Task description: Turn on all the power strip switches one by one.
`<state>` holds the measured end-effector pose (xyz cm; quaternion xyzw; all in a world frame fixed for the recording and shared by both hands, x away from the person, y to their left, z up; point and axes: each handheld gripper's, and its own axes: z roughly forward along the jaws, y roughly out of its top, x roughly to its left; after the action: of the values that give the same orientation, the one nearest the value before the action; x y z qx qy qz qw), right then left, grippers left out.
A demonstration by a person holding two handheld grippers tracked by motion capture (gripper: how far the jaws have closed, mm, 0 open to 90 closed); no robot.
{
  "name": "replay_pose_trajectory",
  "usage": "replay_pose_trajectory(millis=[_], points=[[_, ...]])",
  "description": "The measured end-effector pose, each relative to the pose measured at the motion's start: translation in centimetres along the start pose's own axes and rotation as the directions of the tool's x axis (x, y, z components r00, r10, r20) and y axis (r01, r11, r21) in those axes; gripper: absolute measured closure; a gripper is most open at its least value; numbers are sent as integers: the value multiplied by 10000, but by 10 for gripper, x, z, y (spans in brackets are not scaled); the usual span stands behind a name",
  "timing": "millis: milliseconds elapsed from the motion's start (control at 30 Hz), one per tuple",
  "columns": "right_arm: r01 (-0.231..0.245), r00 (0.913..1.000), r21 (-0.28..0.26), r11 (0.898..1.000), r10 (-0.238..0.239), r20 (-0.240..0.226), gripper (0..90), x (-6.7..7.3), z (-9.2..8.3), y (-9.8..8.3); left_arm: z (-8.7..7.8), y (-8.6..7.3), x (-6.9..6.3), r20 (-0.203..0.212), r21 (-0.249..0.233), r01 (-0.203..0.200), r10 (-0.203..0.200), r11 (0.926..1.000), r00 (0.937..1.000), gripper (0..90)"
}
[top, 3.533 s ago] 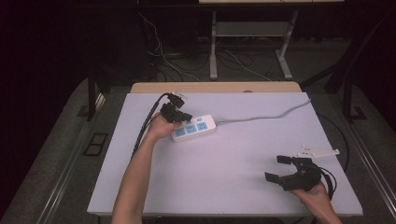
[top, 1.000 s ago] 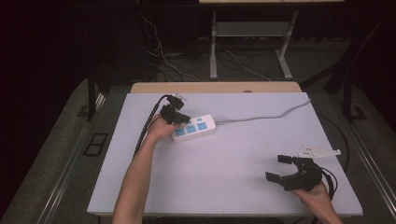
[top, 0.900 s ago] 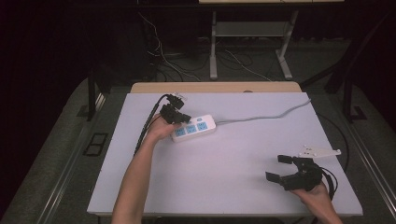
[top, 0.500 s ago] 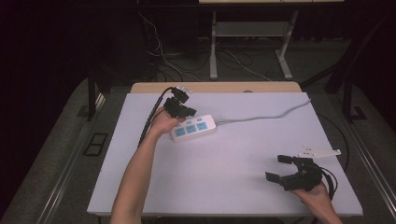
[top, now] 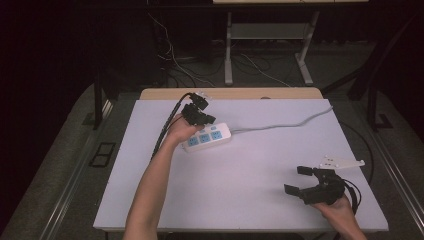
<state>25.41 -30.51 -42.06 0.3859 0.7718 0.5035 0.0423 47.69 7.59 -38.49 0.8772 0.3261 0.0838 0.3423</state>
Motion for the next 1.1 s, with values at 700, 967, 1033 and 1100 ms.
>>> replay_pose_trajectory(millis=[700,967,1033,1100], points=[[17,10000,43,10000,-17,-41,26,0,0,0,21,-6,2,-99,554,-24,29,9985,9999,892],[25,10000,-2,10000,-25,-63,26,0,0,0,25,-7,3,41,517,157,-160,9985,9999,892],[15,10000,-10,10000,-15,-64,26,0,-1,0,25,-7,5,86,491,262,-267,9985,9996,892],[15,10000,-7,10000,-15,-69,26,0,-1,0,24,-8,6,80,519,328,-333,9981,9994,892]])
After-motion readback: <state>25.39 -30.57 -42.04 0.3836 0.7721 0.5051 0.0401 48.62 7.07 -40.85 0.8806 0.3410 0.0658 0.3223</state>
